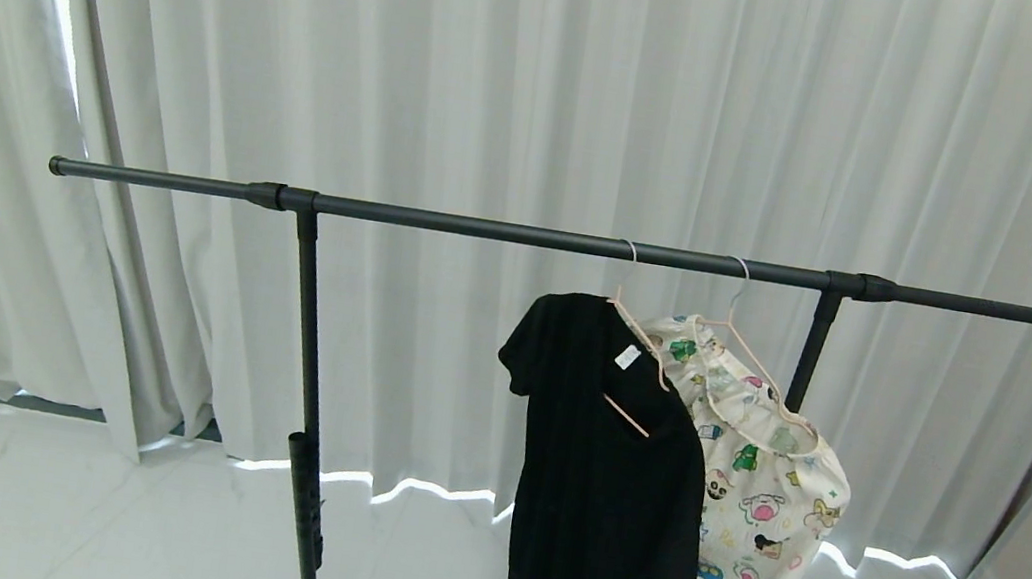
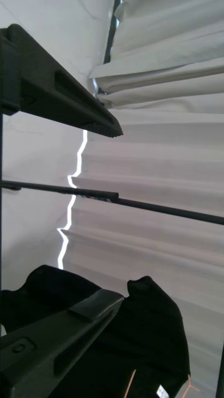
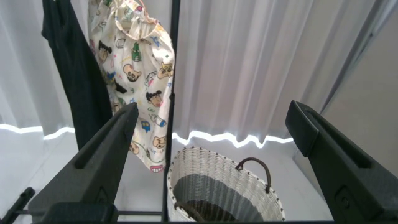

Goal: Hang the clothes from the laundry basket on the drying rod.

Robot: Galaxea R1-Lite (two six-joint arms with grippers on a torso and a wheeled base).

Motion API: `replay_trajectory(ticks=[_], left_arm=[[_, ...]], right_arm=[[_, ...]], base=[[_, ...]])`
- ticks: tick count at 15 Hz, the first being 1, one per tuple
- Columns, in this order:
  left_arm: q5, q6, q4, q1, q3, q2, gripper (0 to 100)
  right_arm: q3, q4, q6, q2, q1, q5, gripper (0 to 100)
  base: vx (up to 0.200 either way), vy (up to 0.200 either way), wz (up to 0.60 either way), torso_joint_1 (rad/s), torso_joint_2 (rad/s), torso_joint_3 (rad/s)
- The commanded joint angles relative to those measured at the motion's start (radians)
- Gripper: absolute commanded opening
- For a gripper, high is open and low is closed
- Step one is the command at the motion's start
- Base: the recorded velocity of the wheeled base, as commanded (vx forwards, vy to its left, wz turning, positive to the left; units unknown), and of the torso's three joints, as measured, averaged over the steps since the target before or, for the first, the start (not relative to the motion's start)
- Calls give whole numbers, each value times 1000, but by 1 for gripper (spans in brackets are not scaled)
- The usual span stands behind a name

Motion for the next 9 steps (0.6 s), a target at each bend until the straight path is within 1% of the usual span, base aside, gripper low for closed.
replay_trajectory(ticks=[1,9], left_arm=[[1,-1,0,0,0,0,100],[1,-1,0,0,0,0,100]], right_arm=[[0,0,0,0,0,1,100],[0,0,-8,0,0,1,100]], base=[[0,0,0,0,0,0],[0,0,0,0,0,0]])
